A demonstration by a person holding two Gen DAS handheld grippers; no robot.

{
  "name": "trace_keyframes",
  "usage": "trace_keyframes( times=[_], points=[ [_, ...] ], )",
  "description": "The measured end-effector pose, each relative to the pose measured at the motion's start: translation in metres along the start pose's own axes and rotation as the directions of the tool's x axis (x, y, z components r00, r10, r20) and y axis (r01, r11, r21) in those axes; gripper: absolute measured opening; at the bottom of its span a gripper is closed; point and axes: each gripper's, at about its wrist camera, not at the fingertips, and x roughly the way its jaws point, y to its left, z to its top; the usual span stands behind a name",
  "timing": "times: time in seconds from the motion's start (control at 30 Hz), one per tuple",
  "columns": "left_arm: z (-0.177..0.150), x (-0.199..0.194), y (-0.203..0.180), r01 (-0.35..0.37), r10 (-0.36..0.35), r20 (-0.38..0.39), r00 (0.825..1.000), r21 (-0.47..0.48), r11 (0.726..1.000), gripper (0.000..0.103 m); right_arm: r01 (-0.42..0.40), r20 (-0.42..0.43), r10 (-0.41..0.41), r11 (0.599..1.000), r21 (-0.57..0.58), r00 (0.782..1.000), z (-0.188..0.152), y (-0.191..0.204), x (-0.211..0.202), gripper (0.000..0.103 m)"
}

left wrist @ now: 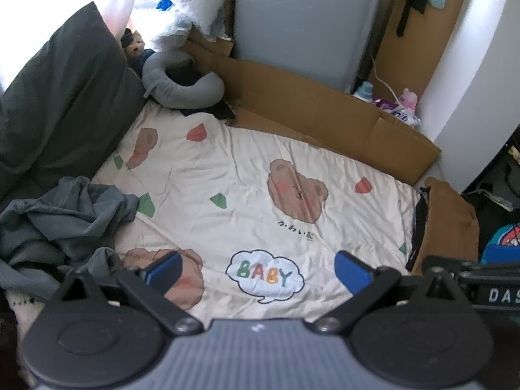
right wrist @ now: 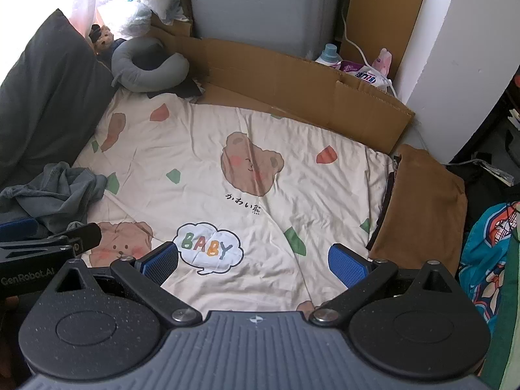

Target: Fold clothes

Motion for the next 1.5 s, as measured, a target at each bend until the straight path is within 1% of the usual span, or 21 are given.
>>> trace_keyframes(
  times=[0.4,0.63,1.03,1.5],
  points=[
    [0.0001,-0.0006,0.0007,-0.004,0.004,0.01,1.0,0.008,1.0,0.101,0.002,0.0,-0.002,1.0,0.0,1.0,0.0005,0.0006,0.0006,0.101],
    [-0.0008,-0.0013,-0.0001,0.007,-0.007,0.011,1.0,0.009,1.0,0.102,0.028,-0.005,-0.028,0.999,-0.019,1.0,0.0012,0.0062,0.0009,0.101],
    [0.0008,-0.0005,0.0016,0.02,-0.02,-0.002,1.0,0.018,1.0,0.102,0.017,-0.011,-0.017,1.0,-0.021,1.0,0.0016,0.0002,0.0015,0.101],
    [-0.0034,-0.003,-0.0051,0.002,-0.002,0.003,1.0,0.03,1.0,0.102,0.011,-0.006,-0.011,1.0,-0.015,1.0,0.0003,0.0015,-0.0004,0.101]
  ],
)
